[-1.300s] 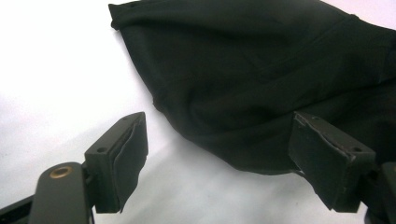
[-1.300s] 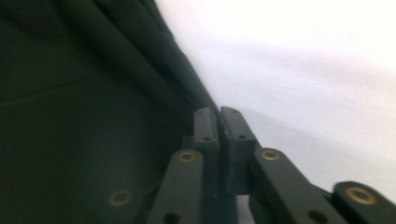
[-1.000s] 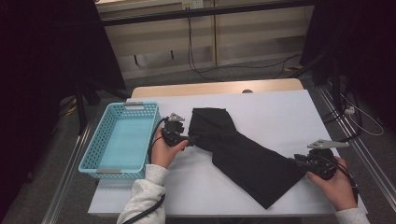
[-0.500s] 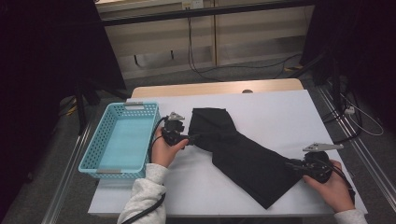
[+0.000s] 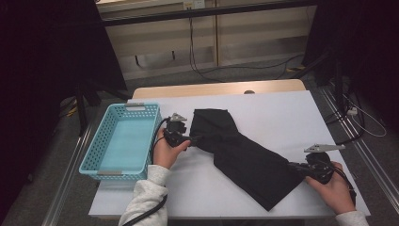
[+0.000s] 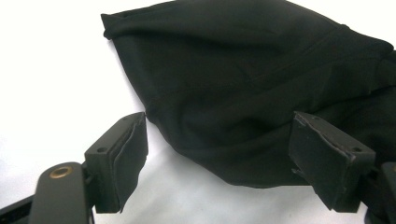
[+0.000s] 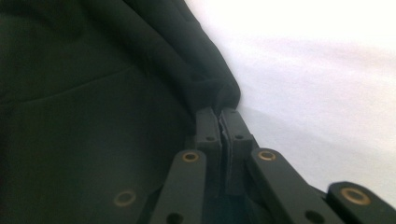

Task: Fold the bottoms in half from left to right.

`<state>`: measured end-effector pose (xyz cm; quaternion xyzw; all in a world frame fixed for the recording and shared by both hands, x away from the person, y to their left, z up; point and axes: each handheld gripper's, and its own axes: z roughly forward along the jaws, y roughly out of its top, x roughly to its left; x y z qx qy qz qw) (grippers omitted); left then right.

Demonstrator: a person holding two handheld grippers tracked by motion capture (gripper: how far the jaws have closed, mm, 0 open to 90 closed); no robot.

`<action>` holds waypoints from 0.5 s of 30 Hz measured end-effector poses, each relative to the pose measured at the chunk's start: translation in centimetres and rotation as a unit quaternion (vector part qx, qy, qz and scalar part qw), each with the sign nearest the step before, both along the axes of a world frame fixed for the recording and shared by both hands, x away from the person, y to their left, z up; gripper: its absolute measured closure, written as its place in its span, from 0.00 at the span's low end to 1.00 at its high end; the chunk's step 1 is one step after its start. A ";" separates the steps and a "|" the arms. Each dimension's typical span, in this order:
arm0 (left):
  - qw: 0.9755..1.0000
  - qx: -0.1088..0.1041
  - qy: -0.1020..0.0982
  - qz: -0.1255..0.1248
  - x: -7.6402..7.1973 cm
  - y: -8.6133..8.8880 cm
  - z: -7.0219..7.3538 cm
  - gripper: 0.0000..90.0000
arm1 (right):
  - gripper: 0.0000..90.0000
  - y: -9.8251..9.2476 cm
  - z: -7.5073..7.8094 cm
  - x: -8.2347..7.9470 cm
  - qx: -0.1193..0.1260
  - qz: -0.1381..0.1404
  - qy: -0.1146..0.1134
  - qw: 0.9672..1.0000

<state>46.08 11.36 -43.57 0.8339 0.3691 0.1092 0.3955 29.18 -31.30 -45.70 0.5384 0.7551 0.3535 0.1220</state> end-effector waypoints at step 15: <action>1.000 -0.008 -0.002 0.012 0.5 0.4 -0.1 0.22 | 0.98 -2.7 0.8 -0.2 0.003 -0.013 0.007 1.000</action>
